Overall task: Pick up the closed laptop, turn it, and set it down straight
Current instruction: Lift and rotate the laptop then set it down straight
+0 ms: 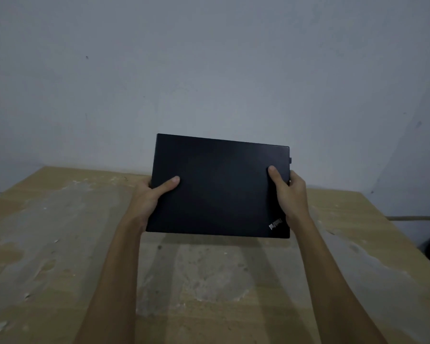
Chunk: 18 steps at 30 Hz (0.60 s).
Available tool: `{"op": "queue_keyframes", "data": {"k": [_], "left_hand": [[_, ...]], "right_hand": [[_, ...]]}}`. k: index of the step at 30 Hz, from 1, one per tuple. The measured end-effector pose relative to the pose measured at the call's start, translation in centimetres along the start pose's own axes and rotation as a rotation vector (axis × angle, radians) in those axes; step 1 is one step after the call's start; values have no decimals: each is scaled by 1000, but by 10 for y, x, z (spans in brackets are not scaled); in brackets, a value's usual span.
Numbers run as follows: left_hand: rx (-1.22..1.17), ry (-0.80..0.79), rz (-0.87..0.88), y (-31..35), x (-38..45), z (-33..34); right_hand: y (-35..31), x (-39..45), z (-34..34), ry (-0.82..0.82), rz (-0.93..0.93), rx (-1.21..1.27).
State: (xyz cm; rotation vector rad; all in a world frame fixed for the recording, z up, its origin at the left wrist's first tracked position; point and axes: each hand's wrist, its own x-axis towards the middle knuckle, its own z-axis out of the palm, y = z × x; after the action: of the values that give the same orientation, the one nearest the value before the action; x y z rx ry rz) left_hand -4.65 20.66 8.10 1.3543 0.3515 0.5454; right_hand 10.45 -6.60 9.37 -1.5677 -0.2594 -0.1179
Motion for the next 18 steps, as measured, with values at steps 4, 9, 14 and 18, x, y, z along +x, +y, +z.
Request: {"op": "queue_keyframes", "data": {"k": [4, 9, 14, 18], "left_hand": [[86, -22, 63, -9, 5, 11], [145, -27, 86, -41, 15, 16], [165, 24, 69, -68, 29, 20], [241, 76, 83, -86, 39, 22]], "right_hand": [[18, 4, -6, 79, 37, -71], [44, 4, -10, 107, 76, -175], [70, 12, -11, 123, 121, -251], [82, 20, -7, 118, 138, -297]]}}
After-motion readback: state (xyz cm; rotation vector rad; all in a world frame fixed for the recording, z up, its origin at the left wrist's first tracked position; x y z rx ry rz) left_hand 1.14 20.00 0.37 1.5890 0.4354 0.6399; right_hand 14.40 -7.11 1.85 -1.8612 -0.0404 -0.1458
